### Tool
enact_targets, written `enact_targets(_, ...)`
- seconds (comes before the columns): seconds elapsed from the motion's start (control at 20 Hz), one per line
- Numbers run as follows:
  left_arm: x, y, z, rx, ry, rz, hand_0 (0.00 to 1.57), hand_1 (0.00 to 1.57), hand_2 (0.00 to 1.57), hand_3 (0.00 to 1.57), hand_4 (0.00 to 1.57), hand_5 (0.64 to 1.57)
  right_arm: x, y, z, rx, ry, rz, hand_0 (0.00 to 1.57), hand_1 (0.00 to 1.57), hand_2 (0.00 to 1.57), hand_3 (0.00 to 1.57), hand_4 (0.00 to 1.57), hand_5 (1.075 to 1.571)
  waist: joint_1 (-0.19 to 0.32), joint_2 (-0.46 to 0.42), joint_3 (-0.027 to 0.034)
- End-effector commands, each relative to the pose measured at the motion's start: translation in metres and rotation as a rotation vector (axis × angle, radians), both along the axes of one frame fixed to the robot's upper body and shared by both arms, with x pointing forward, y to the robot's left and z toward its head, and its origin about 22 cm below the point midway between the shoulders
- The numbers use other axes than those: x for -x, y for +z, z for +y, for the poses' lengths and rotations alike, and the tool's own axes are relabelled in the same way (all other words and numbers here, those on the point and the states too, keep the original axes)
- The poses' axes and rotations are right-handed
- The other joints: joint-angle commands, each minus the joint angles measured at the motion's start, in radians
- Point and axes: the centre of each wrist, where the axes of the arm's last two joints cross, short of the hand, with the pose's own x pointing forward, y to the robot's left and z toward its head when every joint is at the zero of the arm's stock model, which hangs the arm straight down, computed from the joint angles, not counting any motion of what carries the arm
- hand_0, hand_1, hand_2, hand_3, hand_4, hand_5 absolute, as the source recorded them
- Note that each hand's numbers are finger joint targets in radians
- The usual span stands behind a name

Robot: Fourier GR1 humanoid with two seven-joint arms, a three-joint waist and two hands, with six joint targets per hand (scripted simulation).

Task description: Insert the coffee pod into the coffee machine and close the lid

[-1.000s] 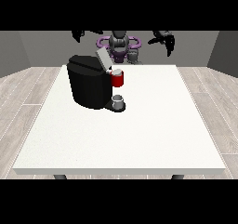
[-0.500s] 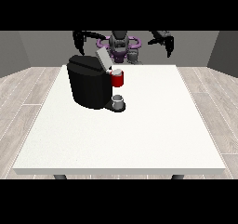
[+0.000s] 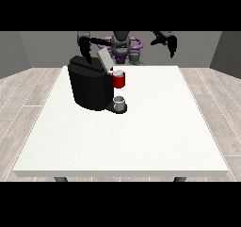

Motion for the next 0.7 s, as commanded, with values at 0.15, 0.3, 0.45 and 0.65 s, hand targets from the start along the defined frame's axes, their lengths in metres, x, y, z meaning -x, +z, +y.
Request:
enact_targets(0.15,0.012,0.011,0.011,-0.044,0.039,-0.054,0.0,0.0,0.0,0.0,0.32,1.571,-0.007,-0.005,0.019,0.034,0.075,-0.031,0.0,0.0,0.0,0.0,0.0,1.571,-0.016,0.044,0.0)
enact_targets(0.3,0.007,0.014,0.017,-0.053,0.057,-0.037,0.0,0.0,0.0,0.0,0.3,1.571,-0.016,0.01,0.038,0.042,0.082,-0.04,0.0,0.0,0.0,0.0,0.0,1.571,-0.02,0.069,-0.0001)
enact_targets(0.45,0.006,0.024,0.023,-0.052,0.065,-0.061,0.0,0.0,0.0,0.0,0.36,1.571,-0.022,0.019,0.034,0.035,0.08,-0.076,0.0,0.0,0.0,0.0,0.08,1.571,-0.012,0.079,0.0)
enact_targets(0.65,0.012,0.023,-0.005,-0.035,0.064,-0.021,0.0,0.0,0.0,0.0,0.36,1.571,-0.021,0.01,0.022,0.064,0.114,-0.08,0.0,0.0,0.0,0.0,0.16,1.571,-0.018,0.075,0.0001)
